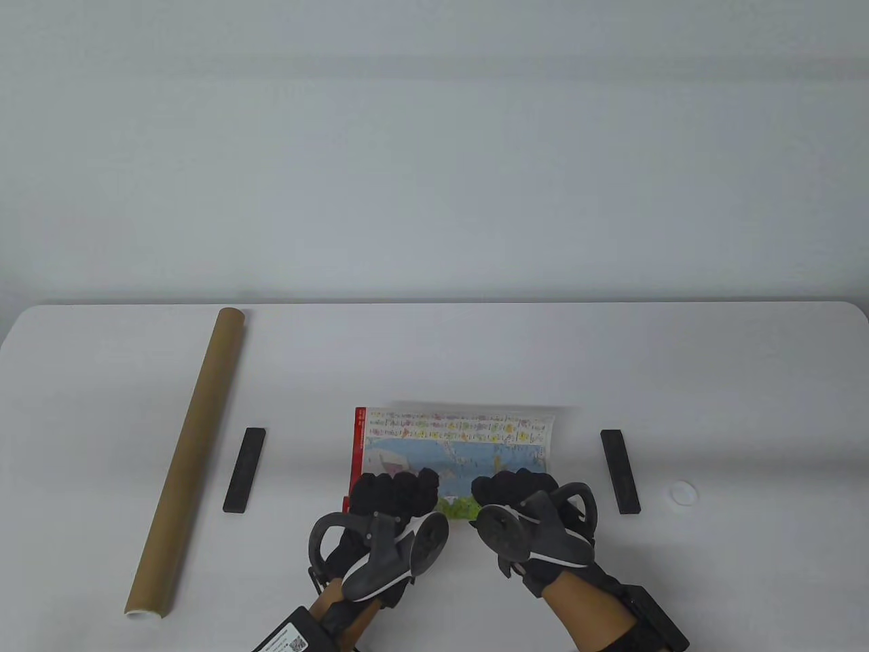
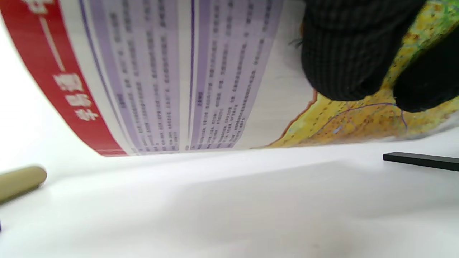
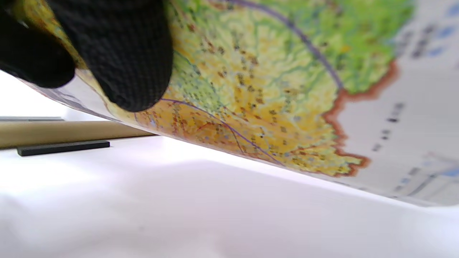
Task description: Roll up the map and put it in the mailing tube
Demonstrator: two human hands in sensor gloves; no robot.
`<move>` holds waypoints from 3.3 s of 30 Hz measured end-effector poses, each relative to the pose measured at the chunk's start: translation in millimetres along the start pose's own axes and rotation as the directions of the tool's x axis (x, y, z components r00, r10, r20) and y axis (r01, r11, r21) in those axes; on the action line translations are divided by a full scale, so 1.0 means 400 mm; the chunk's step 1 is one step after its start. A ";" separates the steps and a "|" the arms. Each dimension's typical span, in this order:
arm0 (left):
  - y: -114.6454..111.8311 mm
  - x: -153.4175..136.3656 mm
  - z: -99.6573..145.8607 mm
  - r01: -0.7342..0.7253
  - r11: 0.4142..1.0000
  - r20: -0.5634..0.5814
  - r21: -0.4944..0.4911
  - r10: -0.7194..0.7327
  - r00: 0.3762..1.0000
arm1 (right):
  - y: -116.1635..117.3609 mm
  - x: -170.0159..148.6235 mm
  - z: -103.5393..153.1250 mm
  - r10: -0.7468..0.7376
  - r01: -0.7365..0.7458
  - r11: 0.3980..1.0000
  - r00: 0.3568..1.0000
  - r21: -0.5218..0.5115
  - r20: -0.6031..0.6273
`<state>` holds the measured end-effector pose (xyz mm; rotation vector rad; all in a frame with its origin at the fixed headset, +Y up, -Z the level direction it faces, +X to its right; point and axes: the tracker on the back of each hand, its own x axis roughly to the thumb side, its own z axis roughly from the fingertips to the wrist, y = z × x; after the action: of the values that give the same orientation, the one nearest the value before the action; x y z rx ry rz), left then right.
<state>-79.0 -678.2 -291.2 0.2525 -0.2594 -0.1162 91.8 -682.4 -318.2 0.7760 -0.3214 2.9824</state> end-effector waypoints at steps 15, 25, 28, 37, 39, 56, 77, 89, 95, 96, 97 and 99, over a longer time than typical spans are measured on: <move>-0.010 -0.019 -0.016 -0.087 0.986 -0.037 -0.140 0.082 0.996 | 0.002 0.015 0.011 0.018 -0.020 1.000 0.996 0.021 0.085; -0.053 -0.066 -0.031 -0.328 0.901 -0.148 -0.283 0.296 0.944 | -0.016 0.060 0.026 0.244 -0.230 0.967 0.961 -0.112 0.130; -0.056 -0.068 -0.032 -0.341 0.894 -0.144 -0.289 0.312 0.939 | -0.018 0.062 0.025 0.250 -0.235 0.964 0.960 -0.121 0.129; -0.033 -0.030 -0.019 -0.117 0.977 -0.062 -0.181 0.107 0.992 | -0.007 0.046 0.014 0.198 -0.193 0.980 0.975 -0.053 0.105; -0.023 -0.020 -0.014 -0.061 0.989 -0.047 -0.132 0.056 0.997 | -0.006 0.039 0.011 0.168 -0.165 0.985 0.982 -0.045 0.090; 0.003 -0.003 0.000 0.040 0.999 -0.024 -0.010 -0.040 0.999 | 0.001 0.010 0.006 -0.049 0.046 0.998 0.996 0.044 0.080; 0.000 -0.009 -0.009 0.012 0.994 -0.004 -0.106 -0.012 1.000 | -0.001 0.013 0.003 0.107 -0.107 0.994 0.994 -0.008 0.030; 0.011 -0.006 0.004 0.098 0.993 0.004 0.073 -0.098 0.995 | 0.005 -0.012 -0.003 -0.124 0.122 0.988 0.992 0.099 0.016; 0.008 -0.016 -0.004 0.024 0.999 -0.017 -0.024 -0.025 1.000 | -0.003 0.011 0.009 0.026 -0.027 1.000 0.999 0.007 0.043; 0.003 -0.021 -0.007 -0.025 0.997 -0.032 -0.068 0.023 0.999 | -0.006 0.018 0.010 0.088 -0.088 0.996 0.995 -0.002 0.051; -0.001 -0.025 -0.010 -0.062 0.993 -0.042 -0.102 0.058 0.997 | -0.009 0.023 0.012 0.125 -0.125 0.992 0.991 -0.008 0.051; -0.010 -0.038 -0.017 -0.150 0.974 -0.075 -0.172 0.139 0.987 | -0.013 0.034 0.016 0.191 -0.188 0.981 0.980 -0.052 0.061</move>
<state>-92.1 -678.1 -302.4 0.0591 -0.2027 0.0131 83.6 -678.9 -305.1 0.8876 -0.4925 3.1159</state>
